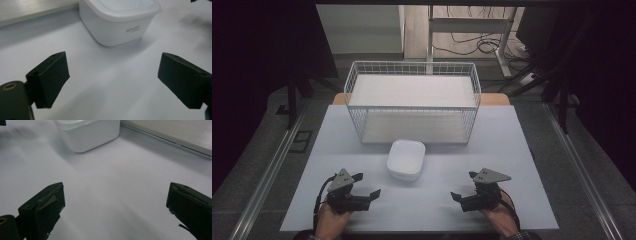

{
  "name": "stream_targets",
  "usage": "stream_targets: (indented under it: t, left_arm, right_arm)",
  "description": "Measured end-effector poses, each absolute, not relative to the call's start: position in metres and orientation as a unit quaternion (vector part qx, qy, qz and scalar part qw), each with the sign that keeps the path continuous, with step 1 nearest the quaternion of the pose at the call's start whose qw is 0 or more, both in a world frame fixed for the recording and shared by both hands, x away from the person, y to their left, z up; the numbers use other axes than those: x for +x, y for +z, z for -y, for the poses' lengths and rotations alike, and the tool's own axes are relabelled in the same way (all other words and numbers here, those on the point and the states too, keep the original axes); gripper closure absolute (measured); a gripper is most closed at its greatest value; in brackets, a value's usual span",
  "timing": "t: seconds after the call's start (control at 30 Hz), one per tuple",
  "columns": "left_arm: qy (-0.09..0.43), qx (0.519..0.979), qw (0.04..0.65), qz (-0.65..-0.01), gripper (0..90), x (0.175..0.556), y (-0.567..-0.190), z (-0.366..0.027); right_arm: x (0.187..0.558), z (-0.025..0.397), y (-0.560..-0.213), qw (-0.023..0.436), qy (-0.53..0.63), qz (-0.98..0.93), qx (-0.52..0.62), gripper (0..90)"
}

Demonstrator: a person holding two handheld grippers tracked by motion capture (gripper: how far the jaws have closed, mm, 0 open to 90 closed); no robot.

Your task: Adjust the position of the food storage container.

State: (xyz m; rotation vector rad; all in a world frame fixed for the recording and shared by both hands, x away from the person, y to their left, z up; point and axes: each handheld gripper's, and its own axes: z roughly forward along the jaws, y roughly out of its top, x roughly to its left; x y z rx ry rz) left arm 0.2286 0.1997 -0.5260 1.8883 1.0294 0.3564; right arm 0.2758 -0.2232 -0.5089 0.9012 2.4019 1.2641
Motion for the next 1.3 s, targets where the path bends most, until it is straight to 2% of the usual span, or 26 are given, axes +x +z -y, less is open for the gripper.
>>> stream_targets:
  t: [0.33,0.73,0.9,1.07,1.1,1.3]
  left_arm:
    - [0.145,0.757,0.484,-0.413,4.2,0.230,-0.529,-0.200]
    - [0.140,0.766,0.470,-0.417,5.8,0.230,-0.525,-0.197]
    - [0.148,0.768,0.460,-0.420,19.0,0.230,-0.523,-0.198]
    - [0.135,0.767,0.469,-0.416,41.1,0.231,-0.521,-0.201]
    - [0.134,0.767,0.469,-0.416,42.6,0.232,-0.521,-0.201]
    - [0.139,0.773,0.465,-0.409,59.1,0.233,-0.518,-0.195]
  right_arm:
    - [0.276,0.214,-0.515,0.137,0.419,-0.840,0.315,0.0]
    - [0.277,0.213,-0.514,0.124,0.416,-0.841,0.324,1.0]
    - [0.279,0.210,-0.514,0.109,0.407,-0.848,0.321,8.2]
    - [0.279,0.208,-0.509,0.110,0.412,-0.846,0.320,19.8]
    - [0.279,0.207,-0.507,0.110,0.412,-0.847,0.318,21.6]
    - [0.284,0.199,-0.498,0.107,0.419,-0.852,0.295,42.2]
